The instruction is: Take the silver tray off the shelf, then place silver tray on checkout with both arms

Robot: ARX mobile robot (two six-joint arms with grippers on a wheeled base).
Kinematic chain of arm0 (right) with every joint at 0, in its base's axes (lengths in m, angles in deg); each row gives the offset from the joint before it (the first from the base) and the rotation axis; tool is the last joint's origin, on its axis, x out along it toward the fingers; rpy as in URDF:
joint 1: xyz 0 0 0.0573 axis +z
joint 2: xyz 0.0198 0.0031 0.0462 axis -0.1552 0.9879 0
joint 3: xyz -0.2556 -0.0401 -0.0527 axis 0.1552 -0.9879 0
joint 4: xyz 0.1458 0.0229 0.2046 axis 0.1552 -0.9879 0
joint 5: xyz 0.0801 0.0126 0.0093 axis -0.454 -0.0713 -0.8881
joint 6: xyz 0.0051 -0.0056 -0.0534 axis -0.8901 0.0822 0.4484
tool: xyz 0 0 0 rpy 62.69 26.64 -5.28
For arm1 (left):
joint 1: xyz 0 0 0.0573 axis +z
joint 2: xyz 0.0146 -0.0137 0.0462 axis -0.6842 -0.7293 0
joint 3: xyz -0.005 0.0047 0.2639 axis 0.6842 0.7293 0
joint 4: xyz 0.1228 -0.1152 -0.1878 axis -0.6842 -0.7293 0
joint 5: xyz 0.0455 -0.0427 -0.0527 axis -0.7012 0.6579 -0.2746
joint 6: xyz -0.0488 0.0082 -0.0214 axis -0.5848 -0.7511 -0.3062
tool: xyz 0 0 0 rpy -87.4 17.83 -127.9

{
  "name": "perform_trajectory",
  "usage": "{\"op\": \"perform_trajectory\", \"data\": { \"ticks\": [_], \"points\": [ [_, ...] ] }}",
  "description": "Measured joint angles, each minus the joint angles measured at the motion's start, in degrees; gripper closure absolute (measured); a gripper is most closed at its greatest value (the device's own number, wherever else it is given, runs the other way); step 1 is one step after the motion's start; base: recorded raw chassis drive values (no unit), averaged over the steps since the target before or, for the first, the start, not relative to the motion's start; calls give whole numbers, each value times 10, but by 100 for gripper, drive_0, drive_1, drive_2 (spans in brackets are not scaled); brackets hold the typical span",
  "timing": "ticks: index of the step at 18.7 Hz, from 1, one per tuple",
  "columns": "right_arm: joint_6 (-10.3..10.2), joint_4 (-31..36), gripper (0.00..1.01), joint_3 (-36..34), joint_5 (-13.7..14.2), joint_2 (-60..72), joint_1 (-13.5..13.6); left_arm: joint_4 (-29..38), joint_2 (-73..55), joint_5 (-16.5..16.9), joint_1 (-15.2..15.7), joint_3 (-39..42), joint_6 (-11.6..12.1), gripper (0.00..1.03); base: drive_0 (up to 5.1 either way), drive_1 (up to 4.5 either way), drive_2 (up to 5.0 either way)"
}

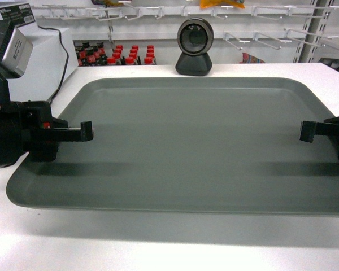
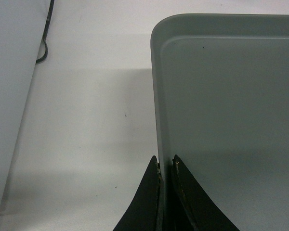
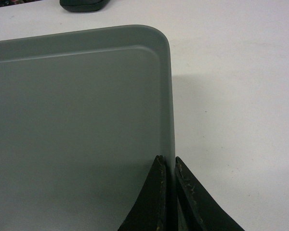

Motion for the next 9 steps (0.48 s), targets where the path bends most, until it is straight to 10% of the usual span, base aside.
{"op": "perform_trajectory", "data": {
  "ticks": [3,6,9],
  "points": [
    [0,0,99,0,0,0,0,1,0,0,0,0,0,99,0,0,0],
    [34,75,99,1,37,35,2,10,-35,-202,-53,-28,14,99,0,0,0],
    [37,49,99,30,14,77,-16,-16,-62,-235,-63,-56,19,99,0,0,0]
  ]
}}
